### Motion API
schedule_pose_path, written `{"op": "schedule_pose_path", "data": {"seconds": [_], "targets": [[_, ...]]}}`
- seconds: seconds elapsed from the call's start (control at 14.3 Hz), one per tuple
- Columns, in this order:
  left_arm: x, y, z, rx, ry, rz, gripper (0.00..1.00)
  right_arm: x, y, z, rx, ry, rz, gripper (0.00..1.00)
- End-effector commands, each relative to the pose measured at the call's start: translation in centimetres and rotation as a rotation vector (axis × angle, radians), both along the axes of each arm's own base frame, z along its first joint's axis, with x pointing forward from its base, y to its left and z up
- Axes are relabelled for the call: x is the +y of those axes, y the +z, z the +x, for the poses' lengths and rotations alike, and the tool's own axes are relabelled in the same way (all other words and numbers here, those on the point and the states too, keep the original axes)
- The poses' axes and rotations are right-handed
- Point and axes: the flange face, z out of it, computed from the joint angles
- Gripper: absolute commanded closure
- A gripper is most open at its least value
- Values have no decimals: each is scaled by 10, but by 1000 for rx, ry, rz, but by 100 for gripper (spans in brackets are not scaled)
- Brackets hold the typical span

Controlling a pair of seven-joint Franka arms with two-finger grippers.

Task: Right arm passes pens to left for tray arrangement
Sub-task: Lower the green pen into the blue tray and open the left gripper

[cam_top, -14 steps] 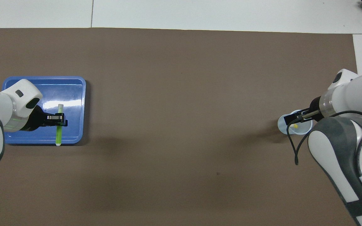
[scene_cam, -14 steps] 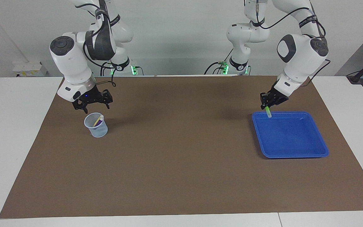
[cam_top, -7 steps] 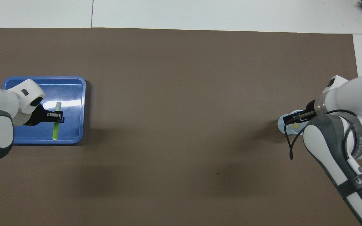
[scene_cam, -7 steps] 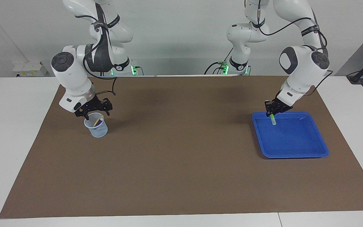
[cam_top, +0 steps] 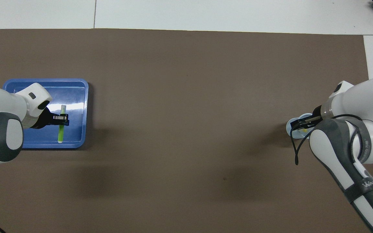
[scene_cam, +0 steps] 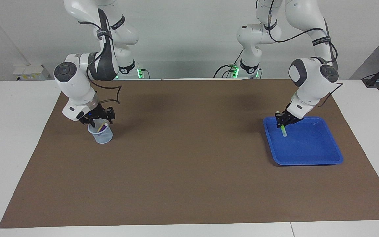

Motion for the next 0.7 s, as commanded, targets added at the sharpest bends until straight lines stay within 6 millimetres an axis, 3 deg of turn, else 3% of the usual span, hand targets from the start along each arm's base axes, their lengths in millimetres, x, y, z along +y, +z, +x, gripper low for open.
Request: {"op": "schedule_pose_path", "data": {"seconds": [0.0,0.28,0.49,0.56,0.63], "targets": [[8,-18,2,-8,-9,19,100,-1,-1,0,-12,-20,2,41],[10,-45,4,-24,-16,27,100,0,-1,0,-12,-18,2,64],[17,-48,2,-20,-17,28,100,-1,-2,-1,-6,-12,3,79],[17,-47,3,-21,-24,28,94,-2,0,0,-3,-12,3,87],[17,-46,4,-20,-48,27,60,-2,2,0,0,-8,2,94]]}}
